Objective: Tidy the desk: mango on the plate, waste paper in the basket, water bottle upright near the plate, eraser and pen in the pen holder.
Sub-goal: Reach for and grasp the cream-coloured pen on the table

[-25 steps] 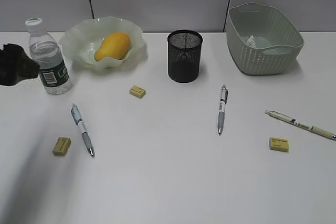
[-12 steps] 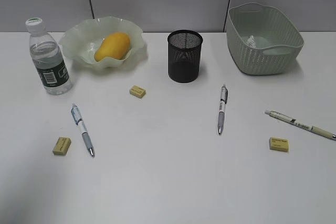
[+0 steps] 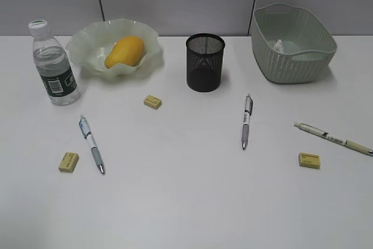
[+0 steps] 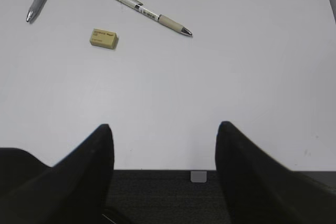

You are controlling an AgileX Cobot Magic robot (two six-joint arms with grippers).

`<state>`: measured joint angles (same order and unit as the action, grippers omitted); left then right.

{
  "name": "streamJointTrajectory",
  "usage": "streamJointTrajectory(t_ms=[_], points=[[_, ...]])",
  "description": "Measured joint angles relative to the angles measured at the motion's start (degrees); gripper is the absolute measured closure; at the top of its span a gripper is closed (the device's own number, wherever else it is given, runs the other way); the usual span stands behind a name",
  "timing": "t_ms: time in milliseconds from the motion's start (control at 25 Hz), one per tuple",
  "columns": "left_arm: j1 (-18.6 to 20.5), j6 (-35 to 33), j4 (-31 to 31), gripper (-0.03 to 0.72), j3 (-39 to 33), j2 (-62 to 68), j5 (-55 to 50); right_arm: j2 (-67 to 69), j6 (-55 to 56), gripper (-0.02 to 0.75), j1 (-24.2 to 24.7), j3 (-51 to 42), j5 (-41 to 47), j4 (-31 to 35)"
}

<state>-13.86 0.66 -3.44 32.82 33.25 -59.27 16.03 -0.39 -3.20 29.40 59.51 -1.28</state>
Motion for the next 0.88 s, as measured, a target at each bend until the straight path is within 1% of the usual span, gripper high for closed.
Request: streamJointTrajectory(t_ms=[200, 320, 440, 640, 760, 880], points=[[0.00, 0.00, -0.07, 0.168, -0.80, -9.47, 1.13, 0.00, 0.00, 0.251, 0.00, 0.00, -0.02, 0.00], [0.00, 0.00, -0.07, 0.168, -1.29, -11.96, 0.20, 0.66, 0.00, 0.251, 0.00, 0.00, -0.14, 0.00], [0.00, 0.00, -0.07, 0.169, -2.52, -12.46, -1.21, 4.16, 0.00, 0.251, 0.00, 0.59, -0.58, 0.00], [0.00, 0.00, -0.07, 0.169, -2.64, -12.46, -1.44, 16.36, 0.00, 0.251, 0.00, 4.02, -3.91, -0.20], [0.00, 0.00, -0.07, 0.169, -2.64, -12.46, -1.44, 25.73, 0.00, 0.251, 0.00, 7.61, -6.73, -0.51], [0.00, 0.00, -0.07, 0.169, -2.64, -12.46, -1.44, 35.90, 0.00, 0.251, 0.00, 12.24, -7.39, -0.63]])
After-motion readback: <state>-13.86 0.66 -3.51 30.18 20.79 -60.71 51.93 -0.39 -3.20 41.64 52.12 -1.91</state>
